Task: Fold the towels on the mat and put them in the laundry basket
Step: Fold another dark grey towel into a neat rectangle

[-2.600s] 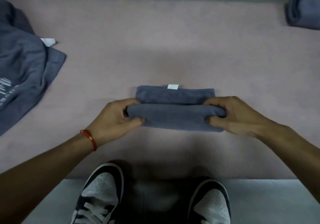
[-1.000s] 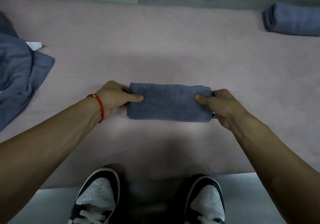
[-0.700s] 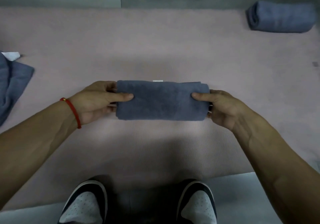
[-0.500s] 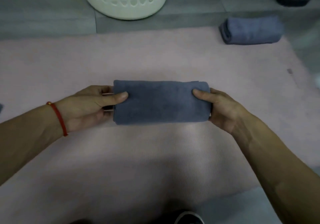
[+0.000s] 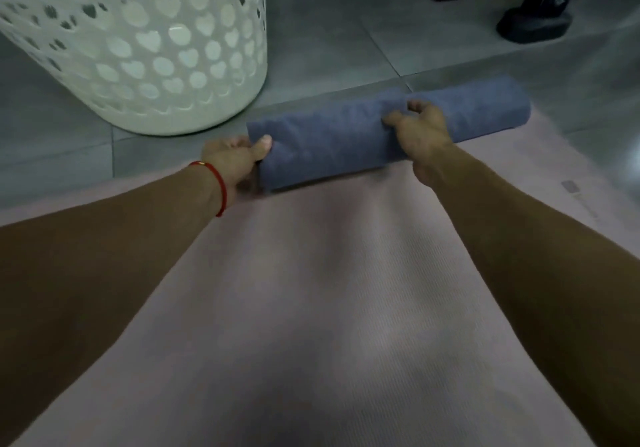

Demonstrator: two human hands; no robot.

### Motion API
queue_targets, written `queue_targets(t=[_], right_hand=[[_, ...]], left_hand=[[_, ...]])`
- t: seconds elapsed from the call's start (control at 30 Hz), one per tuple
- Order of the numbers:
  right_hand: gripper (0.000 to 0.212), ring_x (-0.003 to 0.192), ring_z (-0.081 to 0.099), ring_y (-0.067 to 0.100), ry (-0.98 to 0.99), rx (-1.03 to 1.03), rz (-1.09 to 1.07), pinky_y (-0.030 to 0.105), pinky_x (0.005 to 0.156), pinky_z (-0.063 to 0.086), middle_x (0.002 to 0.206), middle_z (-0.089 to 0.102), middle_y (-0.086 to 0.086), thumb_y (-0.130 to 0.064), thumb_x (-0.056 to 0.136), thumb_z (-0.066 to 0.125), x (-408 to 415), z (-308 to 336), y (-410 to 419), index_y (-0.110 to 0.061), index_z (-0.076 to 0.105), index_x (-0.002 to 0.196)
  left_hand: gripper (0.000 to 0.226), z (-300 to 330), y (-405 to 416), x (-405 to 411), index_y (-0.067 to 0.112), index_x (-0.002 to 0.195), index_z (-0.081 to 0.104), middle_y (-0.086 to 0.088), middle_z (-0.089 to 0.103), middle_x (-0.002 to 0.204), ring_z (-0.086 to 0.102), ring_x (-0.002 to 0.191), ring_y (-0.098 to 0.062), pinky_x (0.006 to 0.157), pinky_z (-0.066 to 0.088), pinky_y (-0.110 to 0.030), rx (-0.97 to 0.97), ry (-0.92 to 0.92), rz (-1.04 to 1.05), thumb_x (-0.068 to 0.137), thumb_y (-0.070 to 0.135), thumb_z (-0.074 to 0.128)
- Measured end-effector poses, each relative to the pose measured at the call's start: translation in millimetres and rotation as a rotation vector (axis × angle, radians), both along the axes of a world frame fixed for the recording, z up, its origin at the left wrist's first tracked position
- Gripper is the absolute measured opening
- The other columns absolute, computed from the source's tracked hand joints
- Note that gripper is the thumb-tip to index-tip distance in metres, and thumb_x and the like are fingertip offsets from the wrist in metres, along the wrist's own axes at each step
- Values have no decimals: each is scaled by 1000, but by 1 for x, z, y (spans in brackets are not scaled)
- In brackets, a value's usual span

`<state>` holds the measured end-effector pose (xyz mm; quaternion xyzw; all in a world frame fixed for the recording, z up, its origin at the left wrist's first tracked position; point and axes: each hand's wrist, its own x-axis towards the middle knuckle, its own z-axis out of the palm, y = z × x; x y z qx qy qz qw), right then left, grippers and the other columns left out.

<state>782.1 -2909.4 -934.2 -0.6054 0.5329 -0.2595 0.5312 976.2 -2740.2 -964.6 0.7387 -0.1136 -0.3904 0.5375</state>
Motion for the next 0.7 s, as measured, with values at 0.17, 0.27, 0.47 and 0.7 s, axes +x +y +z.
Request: queue_targets(t=[0.17,0.27,0.47,0.7], right_hand=[[44,133,50,30,570,-314,20,52,115,26,139,57,7,-33,101,54,43,-24,-28,-17,45,141],[43,131,50,32,724,-440,31,51,111,23,138,58,11,-27,102,52,52,-33,-31,-13,43,141],[47,145,28,38,833,-928,270,68,112,18,157,34,11,-41,101,39,74,-45,3,-28,41,147],[69,153,-2,44,985,-858,465,79,110,-5,169,5,13,-62,99,8,85,-85,13,-33,17,160]], left_hand=[[38,-32,-25,24,8,100,73,-6,73,98,65,80,-16,77,54,-29,87,-161,41,84,41,78],[28,-40,-30,29,14,83,68,4,64,74,56,65,-8,72,49,-25,131,-225,21,84,40,78],[26,-42,-32,32,18,79,69,7,64,76,61,76,-10,78,50,-24,173,-274,-17,83,42,78],[51,-45,-28,-8,35,152,30,3,37,156,29,145,-26,112,24,-65,283,-1107,-164,102,42,37]])
